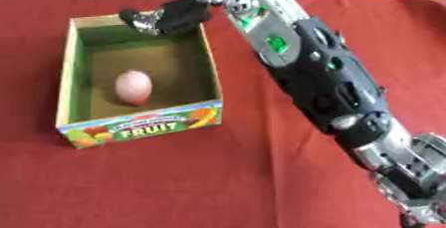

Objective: Pick up objects on the table and place them in the box.

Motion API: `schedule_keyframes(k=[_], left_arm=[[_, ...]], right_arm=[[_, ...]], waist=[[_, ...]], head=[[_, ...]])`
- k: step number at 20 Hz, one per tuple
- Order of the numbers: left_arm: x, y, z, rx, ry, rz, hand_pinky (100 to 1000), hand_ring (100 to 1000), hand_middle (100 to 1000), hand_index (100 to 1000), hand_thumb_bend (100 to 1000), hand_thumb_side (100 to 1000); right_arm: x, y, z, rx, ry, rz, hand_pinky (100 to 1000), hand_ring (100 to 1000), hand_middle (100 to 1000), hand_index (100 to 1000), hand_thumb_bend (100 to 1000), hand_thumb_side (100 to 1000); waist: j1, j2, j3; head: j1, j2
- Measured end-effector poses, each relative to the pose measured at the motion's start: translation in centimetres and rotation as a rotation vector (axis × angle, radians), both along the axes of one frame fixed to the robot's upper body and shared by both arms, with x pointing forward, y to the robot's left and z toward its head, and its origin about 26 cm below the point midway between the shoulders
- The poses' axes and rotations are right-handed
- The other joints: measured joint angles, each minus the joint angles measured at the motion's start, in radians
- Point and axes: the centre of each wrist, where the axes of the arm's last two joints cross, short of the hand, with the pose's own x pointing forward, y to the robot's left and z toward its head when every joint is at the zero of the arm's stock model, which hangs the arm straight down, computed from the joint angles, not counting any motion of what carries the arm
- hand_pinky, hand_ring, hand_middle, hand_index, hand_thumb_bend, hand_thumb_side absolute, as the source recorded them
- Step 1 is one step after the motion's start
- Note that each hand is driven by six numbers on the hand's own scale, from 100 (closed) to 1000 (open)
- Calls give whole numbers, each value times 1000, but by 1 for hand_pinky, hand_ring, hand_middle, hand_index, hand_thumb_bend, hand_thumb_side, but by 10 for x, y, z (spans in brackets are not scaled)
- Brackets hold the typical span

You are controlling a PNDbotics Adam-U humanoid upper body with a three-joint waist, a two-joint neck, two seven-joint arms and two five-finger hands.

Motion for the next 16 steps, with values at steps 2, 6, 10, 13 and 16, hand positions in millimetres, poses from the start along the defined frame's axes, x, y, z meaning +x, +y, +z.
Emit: schedule_keyframes(k=[2, 6, 10, 13, 16], left_arm=[[0, 0, -1, -1, 4, 3, 742, 626, 731, 823, 112, 789], [-1, 3, -3, -3, 12, 14, 742, 626, 731, 823, 111, 790], [-1, 4, -5, -5, 22, 23, 742, 626, 731, 823, 108, 792], [-1, 5, -7, -5, 27, 28, 742, 626, 732, 823, 108, 792], [-1, 5, -7, -5, 28, 33, 742, 628, 732, 823, 107, 792]], right_arm=[[-8, -14, 9, 32, -6, -2, 675, 821, 765, 911, 311, 762], [-21, -45, 22, 69, -23, -38, 684, 830, 771, 914, 322, 763], [-29, -76, 27, 70, -32, -106, 702, 851, 786, 920, 348, 757], [-31, -101, 24, 54, -24, -173, 720, 872, 801, 920, 377, 753], [-31, -124, 20, 20, -10, -236, 735, 890, 814, 924, 401, 744]], waist=[[1, -1, -6], [6, -7, -21], [7, -9, -38], [9, -12, -47], [12, -12, -53]], head=[[9, 1], [24, 5], [35, 11], [43, 17], [49, 18]])
